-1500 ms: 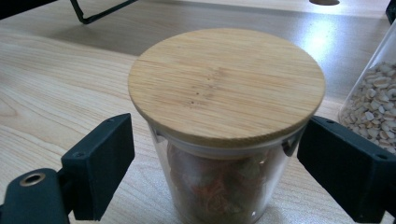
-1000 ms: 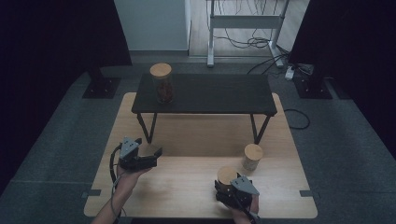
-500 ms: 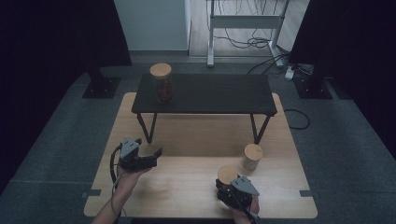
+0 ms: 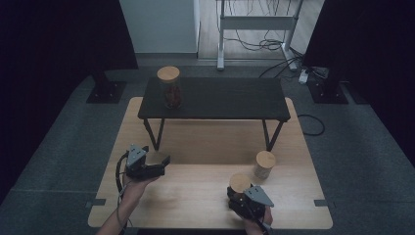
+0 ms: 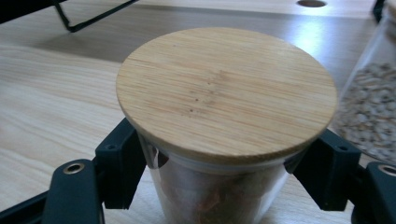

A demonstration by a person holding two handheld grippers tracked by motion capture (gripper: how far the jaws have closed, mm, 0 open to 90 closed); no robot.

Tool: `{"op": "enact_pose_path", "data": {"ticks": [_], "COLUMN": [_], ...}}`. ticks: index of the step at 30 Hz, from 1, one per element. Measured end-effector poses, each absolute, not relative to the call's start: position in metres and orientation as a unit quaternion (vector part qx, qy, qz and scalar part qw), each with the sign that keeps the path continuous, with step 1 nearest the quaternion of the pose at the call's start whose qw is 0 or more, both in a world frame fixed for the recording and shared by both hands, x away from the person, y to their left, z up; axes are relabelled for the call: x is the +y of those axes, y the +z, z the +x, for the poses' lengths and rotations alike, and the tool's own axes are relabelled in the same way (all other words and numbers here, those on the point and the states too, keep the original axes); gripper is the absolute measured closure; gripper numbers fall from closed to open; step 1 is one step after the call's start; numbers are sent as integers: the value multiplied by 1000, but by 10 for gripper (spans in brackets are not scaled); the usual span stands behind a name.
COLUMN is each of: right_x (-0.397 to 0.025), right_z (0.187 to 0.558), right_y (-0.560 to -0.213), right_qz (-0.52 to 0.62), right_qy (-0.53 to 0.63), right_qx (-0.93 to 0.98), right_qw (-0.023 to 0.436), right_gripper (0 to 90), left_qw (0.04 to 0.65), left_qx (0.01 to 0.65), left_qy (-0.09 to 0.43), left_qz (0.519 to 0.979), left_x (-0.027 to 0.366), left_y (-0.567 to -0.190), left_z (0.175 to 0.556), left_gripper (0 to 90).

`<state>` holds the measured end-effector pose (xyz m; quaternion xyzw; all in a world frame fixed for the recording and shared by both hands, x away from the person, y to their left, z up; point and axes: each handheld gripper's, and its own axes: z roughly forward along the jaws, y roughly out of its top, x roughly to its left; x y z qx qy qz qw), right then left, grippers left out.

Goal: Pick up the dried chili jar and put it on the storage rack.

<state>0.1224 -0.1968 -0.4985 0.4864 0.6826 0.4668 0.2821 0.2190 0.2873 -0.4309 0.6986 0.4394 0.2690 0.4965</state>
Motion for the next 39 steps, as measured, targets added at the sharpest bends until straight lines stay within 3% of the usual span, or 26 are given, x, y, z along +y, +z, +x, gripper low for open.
{"op": "enact_pose_path", "data": {"ticks": [39], "right_x": [-200], "right_z": [114], "right_y": [-487], "right_qz": [446], "right_qy": [483], "right_qx": [694], "right_qw": [295], "right_gripper": [263], "left_qw": [498], "left_qx": [443], "left_qy": [271], "left_qz": [694], "left_x": [290], "left_y": [-430], "left_z": [218], "left_gripper": [38]}}
